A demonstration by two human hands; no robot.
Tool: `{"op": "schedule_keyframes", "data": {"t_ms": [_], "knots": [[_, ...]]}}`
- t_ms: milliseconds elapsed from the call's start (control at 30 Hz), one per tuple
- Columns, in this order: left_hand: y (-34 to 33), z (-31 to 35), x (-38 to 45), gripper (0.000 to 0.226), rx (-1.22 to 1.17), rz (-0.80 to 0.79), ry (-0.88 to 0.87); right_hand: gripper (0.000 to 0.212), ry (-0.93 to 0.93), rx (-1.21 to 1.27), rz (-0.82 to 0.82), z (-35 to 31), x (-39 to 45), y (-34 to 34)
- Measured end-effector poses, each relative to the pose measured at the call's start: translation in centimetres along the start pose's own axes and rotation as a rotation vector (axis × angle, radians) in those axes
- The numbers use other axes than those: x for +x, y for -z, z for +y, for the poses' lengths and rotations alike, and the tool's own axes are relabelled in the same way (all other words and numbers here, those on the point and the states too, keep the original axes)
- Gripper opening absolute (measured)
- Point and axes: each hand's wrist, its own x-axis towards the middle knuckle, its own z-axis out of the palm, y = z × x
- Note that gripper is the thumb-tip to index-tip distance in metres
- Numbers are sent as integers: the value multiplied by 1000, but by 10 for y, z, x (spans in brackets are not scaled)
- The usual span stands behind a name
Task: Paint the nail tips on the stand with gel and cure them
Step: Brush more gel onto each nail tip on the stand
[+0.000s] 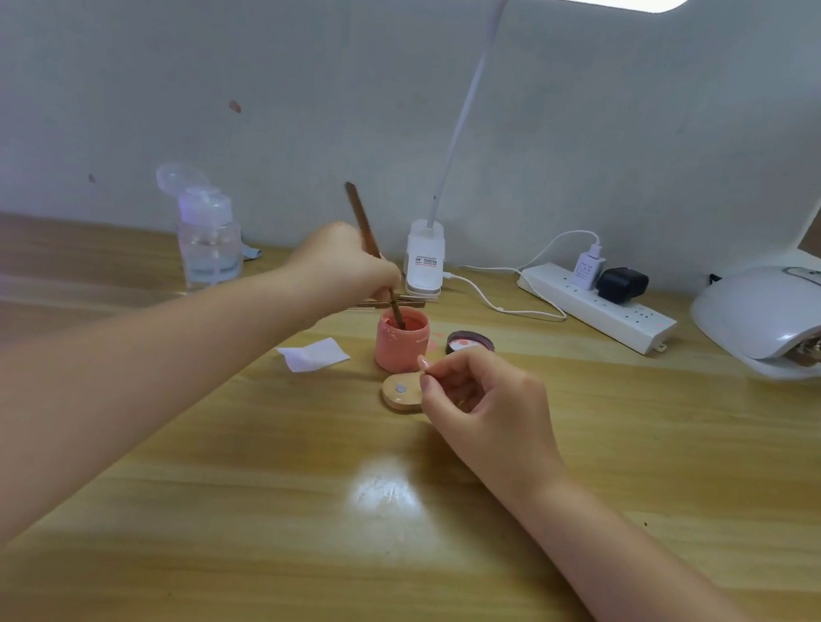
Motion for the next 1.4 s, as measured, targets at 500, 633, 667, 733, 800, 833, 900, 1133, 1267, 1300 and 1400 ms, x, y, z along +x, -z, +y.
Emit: {"op": "schedule_keyframes", "data": {"t_ms": [500,633,667,733,800,833,900,1133,1267,1300,1400], "knots": [[26,-45,-9,20,-495,-1,391,4,2,-17,-11,-1,0,0],[25,-43,-11,16,-608,-18,376,4,11,-25,-10,-1,0,1],[23,-42,-12,16,-622,-32,372,4,14,-27,-9,-1,0,1],[18,-43,-13,16,-626,-45,372,4,13,-26,-4,-1,0,1],[14,-45,-14,16,-615,-30,387,4,9,-23,-1,-1,0,1],[14,-48,-14,16,-610,-16,396,4,6,-21,-3,-1,-1,1],[16,-53,-15,15,-613,21,408,4,6,-19,-7,-1,-1,1],[24,-58,-41,4,-768,124,244,4,1,-21,-11,1,0,0],[19,-54,-68,11,-730,92,9,4,-27,-4,-6,3,-1,0],[17,-55,-76,15,-686,86,-65,4,-33,-1,-4,3,-1,0],[11,-59,-100,13,-509,88,-280,4,-53,7,2,3,0,0]]}}
